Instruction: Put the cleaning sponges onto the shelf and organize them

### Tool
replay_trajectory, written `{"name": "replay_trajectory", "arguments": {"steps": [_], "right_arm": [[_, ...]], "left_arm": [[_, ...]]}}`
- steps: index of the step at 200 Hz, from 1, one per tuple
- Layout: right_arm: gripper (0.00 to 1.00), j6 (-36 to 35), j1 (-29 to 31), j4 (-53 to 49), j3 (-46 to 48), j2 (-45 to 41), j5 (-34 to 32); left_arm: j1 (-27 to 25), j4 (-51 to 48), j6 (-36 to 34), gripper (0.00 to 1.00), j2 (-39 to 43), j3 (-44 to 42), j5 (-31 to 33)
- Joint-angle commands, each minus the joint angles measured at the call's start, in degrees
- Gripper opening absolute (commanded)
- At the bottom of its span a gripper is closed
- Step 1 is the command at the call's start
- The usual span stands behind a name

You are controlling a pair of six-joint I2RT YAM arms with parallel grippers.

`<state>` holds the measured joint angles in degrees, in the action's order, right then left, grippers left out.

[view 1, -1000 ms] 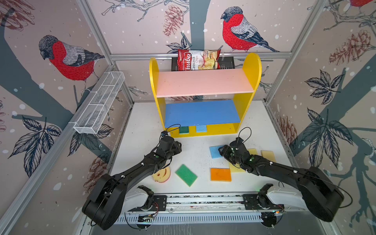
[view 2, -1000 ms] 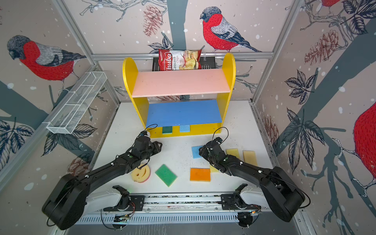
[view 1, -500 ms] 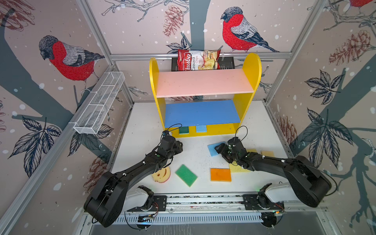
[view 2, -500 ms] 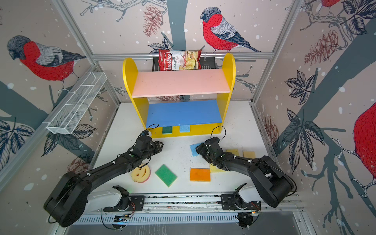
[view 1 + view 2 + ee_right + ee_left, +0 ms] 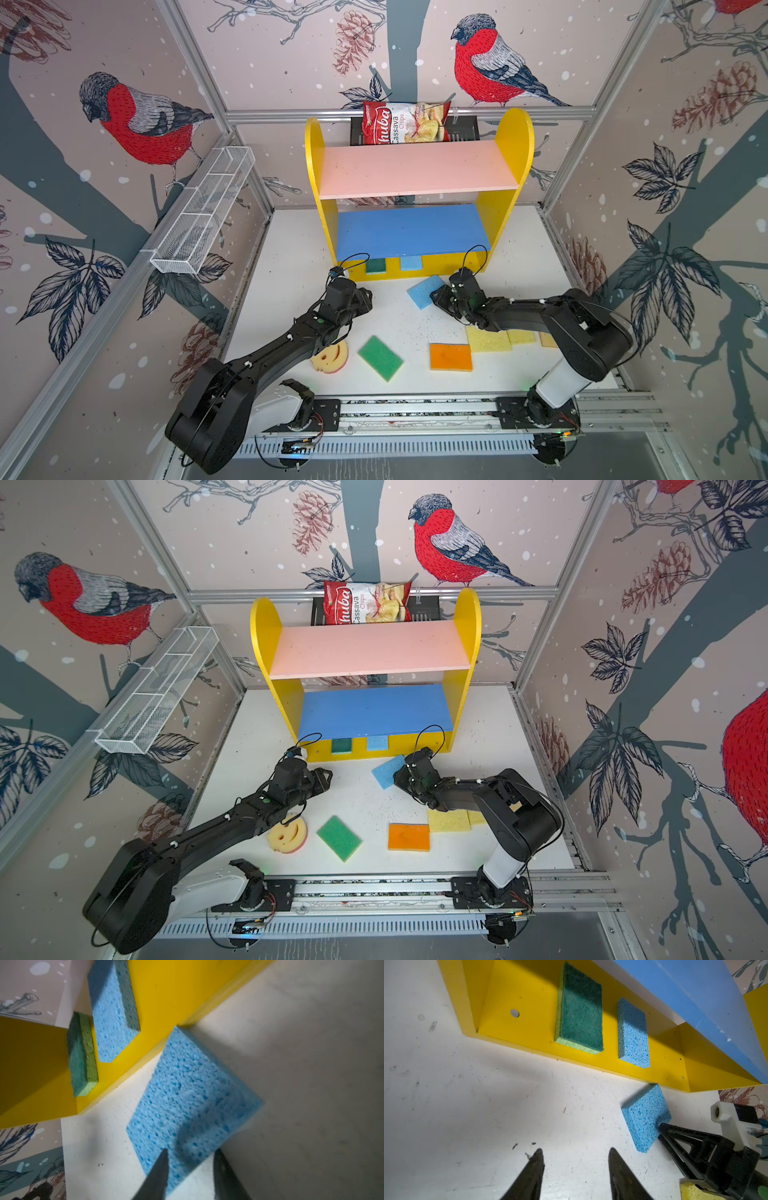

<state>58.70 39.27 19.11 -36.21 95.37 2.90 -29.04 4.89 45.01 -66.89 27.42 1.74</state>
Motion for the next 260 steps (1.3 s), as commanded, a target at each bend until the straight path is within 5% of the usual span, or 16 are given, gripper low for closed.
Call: {"name": "replay_trajectory", "arguments": {"steps": [1,43,79,134,180,213,239,260], "right_arm": [[0.14,-1.6,0.7,-2.9,-0.4,0.2,-3.0],[0.01,-7.7,0.9,-7.5,-0.2,-2.8,-6.2],[0.00,-14.5,0.6,-10.0,-0.5,-6.1,-5.9],[0.00,-31.7,-0.9,-13.7,-1.4,-13.7,3.8],[0.00,-41.8,-1.0,-22.8,-8.2,-9.4,11.5],[0.00,-44.6,0.2,-24.7,-11.7,-5.1,11.0],[0.08,-44.2,0.3,-24.3,-13.6,-2.6,9.3],[0.35,-42.3,0.5,-23.0,-13.9,-1.9,4.0]], "left_arm": [[0.0,-0.5,-0.6,0.51,0.6,0.0,0.8],[-0.1,0.3,-0.7,0.51,-0.3,0.2,0.2],[-0.1,2.5,-0.2,0.51,-2.3,0.4,-1.1],[-1.5,1.7,-1.2,0.53,-4.3,2.5,-1.2],[-2.9,2.3,-0.4,0.53,-7.1,4.2,-1.4],[-4.4,1.9,-0.5,0.53,-6.9,4.5,-0.2],[-4.7,1.7,0.0,0.54,-6.4,3.4,0.6],[-4.9,1.8,0.2,0.54,-7.2,3.6,-0.3]]}}
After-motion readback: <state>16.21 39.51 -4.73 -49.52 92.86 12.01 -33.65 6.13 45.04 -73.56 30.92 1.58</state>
